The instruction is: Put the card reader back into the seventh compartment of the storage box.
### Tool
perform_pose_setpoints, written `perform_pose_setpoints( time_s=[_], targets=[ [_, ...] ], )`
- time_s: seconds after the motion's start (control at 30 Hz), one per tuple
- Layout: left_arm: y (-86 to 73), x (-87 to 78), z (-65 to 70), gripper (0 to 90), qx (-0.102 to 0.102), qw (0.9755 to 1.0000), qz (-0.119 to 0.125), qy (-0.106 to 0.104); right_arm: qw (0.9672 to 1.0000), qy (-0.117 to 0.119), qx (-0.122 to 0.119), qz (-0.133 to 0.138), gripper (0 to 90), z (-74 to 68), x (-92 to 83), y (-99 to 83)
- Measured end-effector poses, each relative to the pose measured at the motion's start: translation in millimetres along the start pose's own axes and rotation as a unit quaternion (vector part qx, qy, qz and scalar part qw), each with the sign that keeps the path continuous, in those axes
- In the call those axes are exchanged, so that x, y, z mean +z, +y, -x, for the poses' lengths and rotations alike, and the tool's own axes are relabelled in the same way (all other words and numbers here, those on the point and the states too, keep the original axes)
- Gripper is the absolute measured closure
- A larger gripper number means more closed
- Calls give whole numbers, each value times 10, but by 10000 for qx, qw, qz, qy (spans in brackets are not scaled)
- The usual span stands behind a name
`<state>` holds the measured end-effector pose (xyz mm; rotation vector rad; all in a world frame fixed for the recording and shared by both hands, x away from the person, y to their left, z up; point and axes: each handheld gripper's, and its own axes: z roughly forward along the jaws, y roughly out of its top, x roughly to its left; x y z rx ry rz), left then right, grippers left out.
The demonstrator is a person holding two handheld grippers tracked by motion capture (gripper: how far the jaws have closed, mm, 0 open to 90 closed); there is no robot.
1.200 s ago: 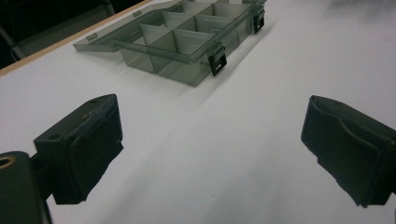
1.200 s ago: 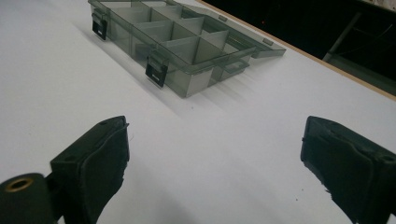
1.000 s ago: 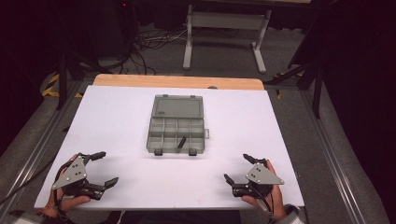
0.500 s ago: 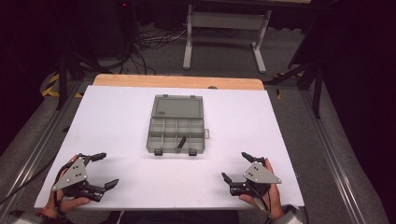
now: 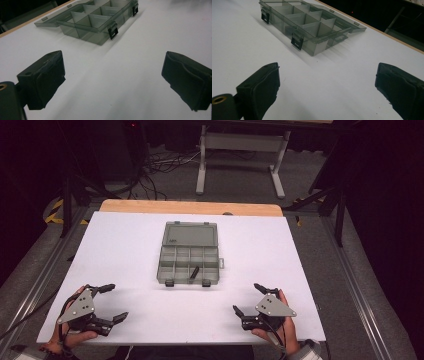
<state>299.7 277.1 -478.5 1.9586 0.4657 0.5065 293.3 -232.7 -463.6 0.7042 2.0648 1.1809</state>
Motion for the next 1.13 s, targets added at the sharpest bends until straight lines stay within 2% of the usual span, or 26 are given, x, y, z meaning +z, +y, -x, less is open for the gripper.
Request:
perform_pose_setpoints(
  time_s=[0.13,0.23,0.43,0.63,0.73,1.13],
  targets=[
    [-4,-8,-4,57,-6,10000,8,-3,10000,-35,-77,-13,73,-9,-1,12],
    [-4,-13,-4,58,-8,10000,29,-4,10000,-22,2,37,74,-1,-7,25],
    [-3,-7,-4,59,-14,10000,9,10,10000,5,-63,-9,79,-13,1,21],
    [-1,1,-2,60,-9,10000,-16,8,9999,-113,-46,40,86,4,-21,19],
    [-2,-3,-4,59,-19,10000,11,9,9999,-97,-81,-32,86,-1,-5,12],
    [-4,1,-30,69,-75,10000,4,33,10000,14,-53,-38,85,12,5,-6]
  ],
)
